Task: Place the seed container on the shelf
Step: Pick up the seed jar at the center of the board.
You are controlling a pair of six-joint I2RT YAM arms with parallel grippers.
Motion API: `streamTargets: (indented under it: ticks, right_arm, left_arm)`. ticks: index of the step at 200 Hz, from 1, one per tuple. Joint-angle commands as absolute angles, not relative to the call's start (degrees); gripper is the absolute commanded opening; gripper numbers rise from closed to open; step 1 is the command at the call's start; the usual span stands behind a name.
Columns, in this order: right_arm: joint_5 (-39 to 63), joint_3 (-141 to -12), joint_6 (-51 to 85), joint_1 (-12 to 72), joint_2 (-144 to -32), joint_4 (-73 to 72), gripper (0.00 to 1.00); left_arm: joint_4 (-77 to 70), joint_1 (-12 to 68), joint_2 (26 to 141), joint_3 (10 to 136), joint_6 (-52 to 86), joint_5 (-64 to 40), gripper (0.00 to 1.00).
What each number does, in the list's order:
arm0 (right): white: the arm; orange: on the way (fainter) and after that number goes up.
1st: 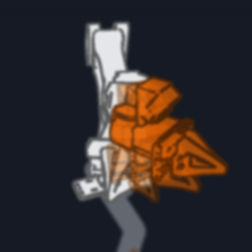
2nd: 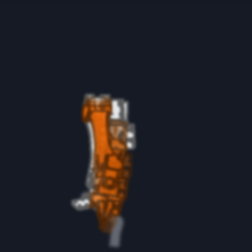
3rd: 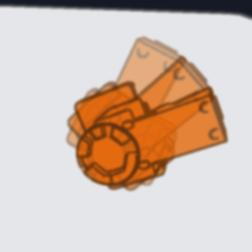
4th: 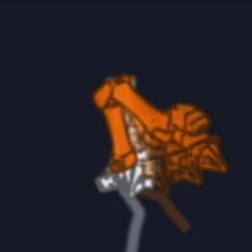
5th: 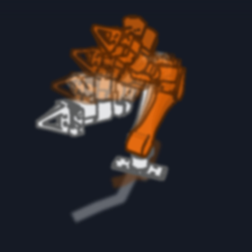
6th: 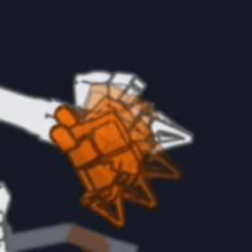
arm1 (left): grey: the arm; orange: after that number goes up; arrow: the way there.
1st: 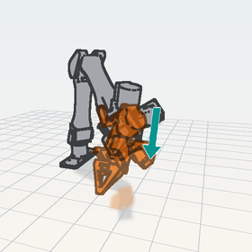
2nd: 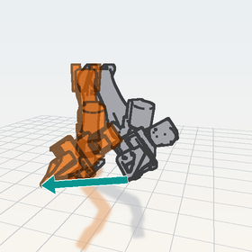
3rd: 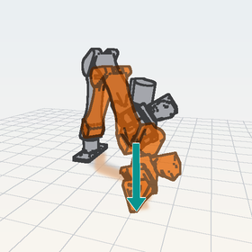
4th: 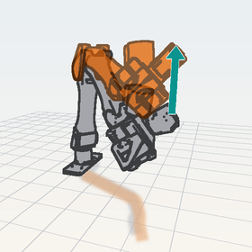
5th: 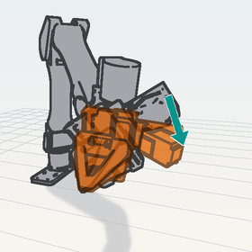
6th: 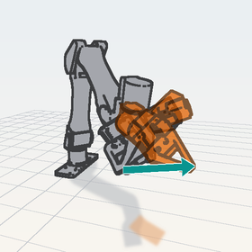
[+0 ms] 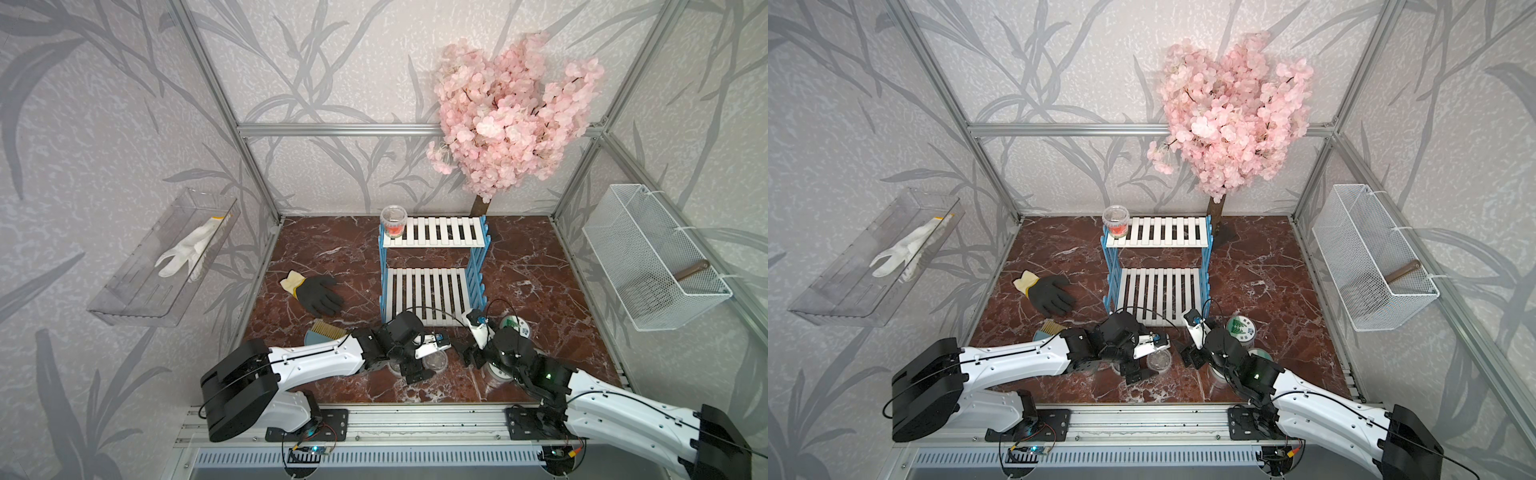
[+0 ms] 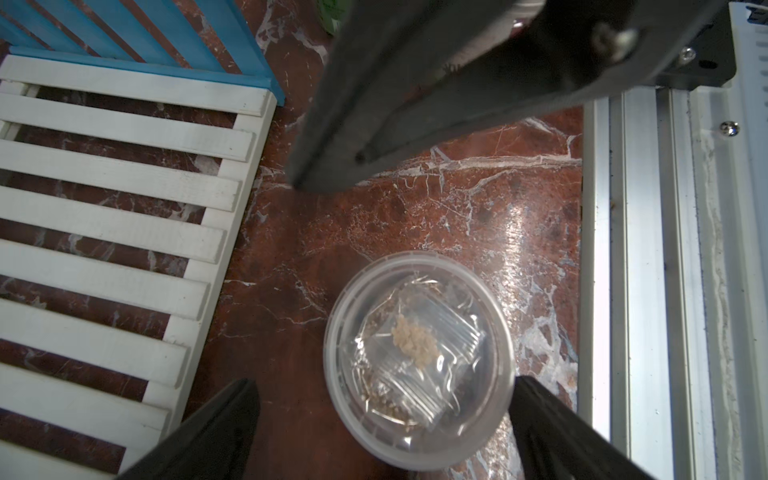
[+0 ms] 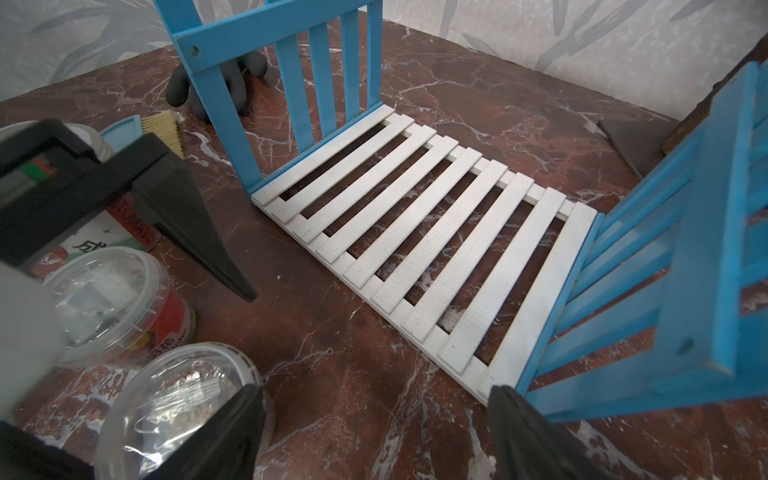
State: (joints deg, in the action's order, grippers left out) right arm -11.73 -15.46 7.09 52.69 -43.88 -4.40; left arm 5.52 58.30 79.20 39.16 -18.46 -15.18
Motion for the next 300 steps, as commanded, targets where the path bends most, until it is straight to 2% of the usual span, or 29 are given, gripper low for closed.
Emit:
streamTargets:
  ticks: [1,98,149,239,300]
  right_arm:
    - [-12.3,-14.8,7.8,52.5,-43.7,-4.8,0.88]
    - [-12.3,-14.0,7.1,52.6,-44.2,-5.6,0.89]
    - [-12.2,-13.7,6.9,52.6,-44.5,-6.0,0.89]
    - [-11.7,-13.7,6.7,52.5,-44.9,-5.9,0.90]
    - [-12.0,-13.7,6.5,52.6,-44.5,-5.5,0.90]
  left_arm:
    - [4.2,58.3,81.2,41.6,-19.0,-16.3,0.97]
    - [4.1,58.2,84.9,42.9,-18.5,-18.1,0.94]
    - [5.0,57.5,85.3,43.5,-18.3,-19.7,0.86]
    - [5.1,56.9,85.7,44.2,-18.2,-21.9,0.84]
    - [6.1,56.3,86.7,45.2,-18.0,-23.0,0.76]
